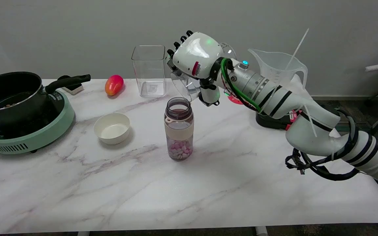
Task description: Place the measuring cup onto the table.
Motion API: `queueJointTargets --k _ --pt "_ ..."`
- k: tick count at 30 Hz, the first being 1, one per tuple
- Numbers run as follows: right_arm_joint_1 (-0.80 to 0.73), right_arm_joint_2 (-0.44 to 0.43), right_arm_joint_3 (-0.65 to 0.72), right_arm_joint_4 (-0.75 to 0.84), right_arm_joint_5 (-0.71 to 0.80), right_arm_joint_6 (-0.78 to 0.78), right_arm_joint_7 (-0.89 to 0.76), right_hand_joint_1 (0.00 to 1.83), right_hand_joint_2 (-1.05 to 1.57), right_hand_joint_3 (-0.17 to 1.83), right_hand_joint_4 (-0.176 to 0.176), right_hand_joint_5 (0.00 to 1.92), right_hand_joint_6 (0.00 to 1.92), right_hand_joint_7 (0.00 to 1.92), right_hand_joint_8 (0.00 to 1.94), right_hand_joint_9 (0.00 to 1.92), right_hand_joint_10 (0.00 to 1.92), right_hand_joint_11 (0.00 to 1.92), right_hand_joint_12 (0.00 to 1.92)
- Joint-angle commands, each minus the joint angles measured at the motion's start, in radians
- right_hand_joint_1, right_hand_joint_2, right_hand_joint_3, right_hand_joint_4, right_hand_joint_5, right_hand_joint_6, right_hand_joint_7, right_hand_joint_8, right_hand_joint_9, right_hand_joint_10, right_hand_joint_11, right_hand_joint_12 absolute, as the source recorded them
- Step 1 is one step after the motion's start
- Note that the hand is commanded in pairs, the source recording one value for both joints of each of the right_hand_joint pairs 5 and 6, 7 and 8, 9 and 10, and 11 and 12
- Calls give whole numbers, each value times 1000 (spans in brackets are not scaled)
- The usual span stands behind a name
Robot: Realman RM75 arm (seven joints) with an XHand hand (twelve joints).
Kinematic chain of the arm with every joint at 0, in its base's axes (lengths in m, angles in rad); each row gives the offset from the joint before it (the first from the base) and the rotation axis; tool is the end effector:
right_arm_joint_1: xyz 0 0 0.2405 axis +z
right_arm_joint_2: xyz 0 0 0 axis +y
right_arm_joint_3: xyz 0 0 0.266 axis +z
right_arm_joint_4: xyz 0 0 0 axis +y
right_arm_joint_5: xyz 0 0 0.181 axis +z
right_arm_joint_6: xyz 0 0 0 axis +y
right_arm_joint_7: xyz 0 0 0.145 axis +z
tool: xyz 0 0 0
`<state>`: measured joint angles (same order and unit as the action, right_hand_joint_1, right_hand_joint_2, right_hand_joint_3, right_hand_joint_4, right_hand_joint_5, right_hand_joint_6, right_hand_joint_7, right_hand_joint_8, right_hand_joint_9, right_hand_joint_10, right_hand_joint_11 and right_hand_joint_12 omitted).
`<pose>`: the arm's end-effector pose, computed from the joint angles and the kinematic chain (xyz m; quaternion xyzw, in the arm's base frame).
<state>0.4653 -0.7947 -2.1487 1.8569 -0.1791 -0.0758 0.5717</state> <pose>-0.1055 -0.3498 0.2479 0.8329 0.2576 -0.0444 0.4878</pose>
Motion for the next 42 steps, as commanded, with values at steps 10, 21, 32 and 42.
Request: queueJointTargets --k 10,21,32,42 --pt "-371 -114 685 -26 429 114 345 1535 204 1604 0 1405 1405 1497 1497 1378 1378 1154 1154" --pt "-552 -157 545 -520 997 819 463 1329 1248 656 0 1698 1698 1695 1695 1584 1584 1350 1350" --pt "-418 -172 331 -918 1094 1156 758 1298 1323 589 0 1703 1703 1705 1705 1593 1593 1356 1356" --pt "-244 -305 186 -1283 1073 1254 1022 1298 1340 565 0 1742 1742 1715 1715 1586 1586 1351 1351"
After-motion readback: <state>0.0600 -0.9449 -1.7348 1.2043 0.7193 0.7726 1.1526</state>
